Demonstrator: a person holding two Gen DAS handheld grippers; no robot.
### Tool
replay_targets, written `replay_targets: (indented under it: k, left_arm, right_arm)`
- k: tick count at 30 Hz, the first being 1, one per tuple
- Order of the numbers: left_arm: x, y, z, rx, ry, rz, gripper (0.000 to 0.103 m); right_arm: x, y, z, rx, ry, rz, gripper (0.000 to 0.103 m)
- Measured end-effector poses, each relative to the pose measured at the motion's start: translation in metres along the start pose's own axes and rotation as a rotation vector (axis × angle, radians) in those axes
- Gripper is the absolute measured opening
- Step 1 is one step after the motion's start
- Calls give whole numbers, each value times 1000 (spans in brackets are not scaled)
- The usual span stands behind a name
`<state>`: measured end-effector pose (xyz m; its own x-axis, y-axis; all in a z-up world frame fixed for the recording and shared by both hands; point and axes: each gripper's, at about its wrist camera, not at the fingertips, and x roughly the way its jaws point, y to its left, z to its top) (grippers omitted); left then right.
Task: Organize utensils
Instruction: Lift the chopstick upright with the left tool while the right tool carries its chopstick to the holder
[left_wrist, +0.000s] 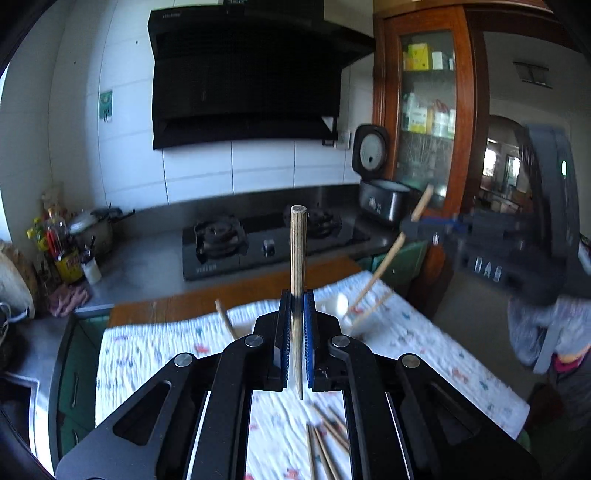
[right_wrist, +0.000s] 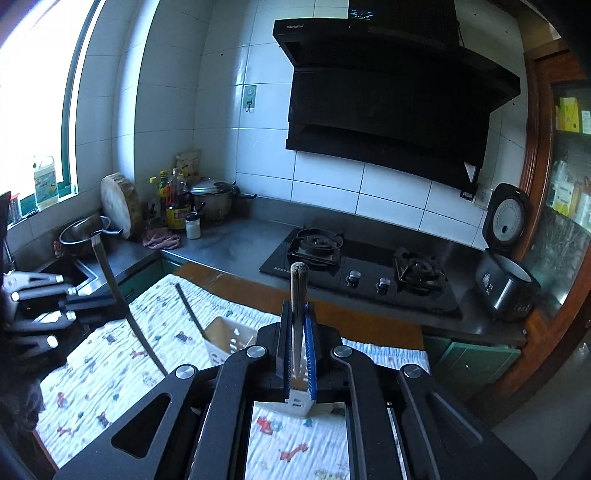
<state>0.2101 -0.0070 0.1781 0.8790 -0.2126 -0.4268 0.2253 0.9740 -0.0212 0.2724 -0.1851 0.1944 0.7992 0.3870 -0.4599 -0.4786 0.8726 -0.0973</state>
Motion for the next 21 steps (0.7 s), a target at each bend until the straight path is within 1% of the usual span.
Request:
replay_targets:
  k: [5,8,12,15,18,21]
  left_arm:
    - [22,8,32,-15,-57,65,5]
    - [44,18,38,-55,-54,91,5]
    - [74,40,31,-129,-26,126,5]
    - [91,57,17,-187,2,125,5]
    - [104,67,5,-202,36,136,5]
    - [112,72,-5,-205,63,120,6]
  right_arm:
    - [24,-2,-1,-14,24,-8,7]
    - [36,-4,-7,-14,39,0,7]
    - [50,-5,-17,-11,62,12,7]
    - [62,-8,-26,-12,85,14,7]
    - [69,-8,-33,-9,102,17,7]
    - [77,-8,-40,-2,121,20,7]
